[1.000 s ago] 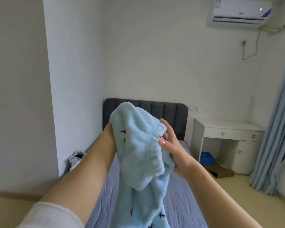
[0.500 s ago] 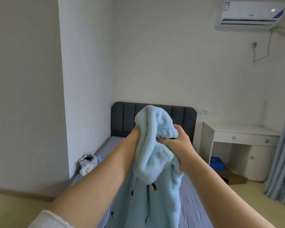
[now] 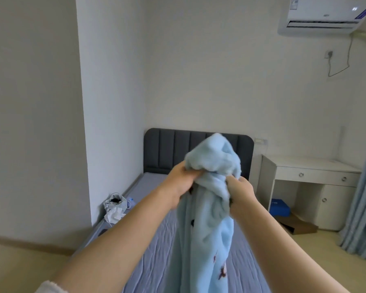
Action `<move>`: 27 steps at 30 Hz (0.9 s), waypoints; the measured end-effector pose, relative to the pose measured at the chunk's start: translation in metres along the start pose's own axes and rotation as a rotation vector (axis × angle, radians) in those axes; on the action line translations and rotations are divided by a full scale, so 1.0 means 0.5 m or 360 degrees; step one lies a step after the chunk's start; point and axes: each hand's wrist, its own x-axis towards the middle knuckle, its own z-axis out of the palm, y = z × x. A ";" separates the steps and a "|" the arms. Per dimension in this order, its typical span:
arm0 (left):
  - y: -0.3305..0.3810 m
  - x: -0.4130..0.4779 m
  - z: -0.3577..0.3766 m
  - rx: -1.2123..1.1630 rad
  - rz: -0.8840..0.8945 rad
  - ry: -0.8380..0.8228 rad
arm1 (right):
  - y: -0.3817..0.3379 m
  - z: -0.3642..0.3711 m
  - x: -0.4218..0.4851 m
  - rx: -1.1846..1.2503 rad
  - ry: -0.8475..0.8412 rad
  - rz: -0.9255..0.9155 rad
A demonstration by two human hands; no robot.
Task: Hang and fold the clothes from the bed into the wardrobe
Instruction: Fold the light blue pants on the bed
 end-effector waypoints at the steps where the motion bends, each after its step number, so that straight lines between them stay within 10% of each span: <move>1: -0.005 0.013 -0.007 -0.0015 -0.0103 0.0195 | 0.001 -0.002 0.000 -0.0087 -0.0070 -0.0050; 8: 0.001 0.027 -0.048 0.0329 -0.0556 0.0043 | -0.023 -0.016 0.012 -0.0594 -0.0161 -0.0394; 20: 0.089 0.080 -0.101 0.0252 0.0005 0.0582 | -0.067 -0.031 0.038 -0.1002 0.0164 -0.0966; 27: 0.094 0.075 -0.147 0.1511 0.0854 0.0260 | -0.124 -0.037 0.066 -0.0688 0.0179 -0.0956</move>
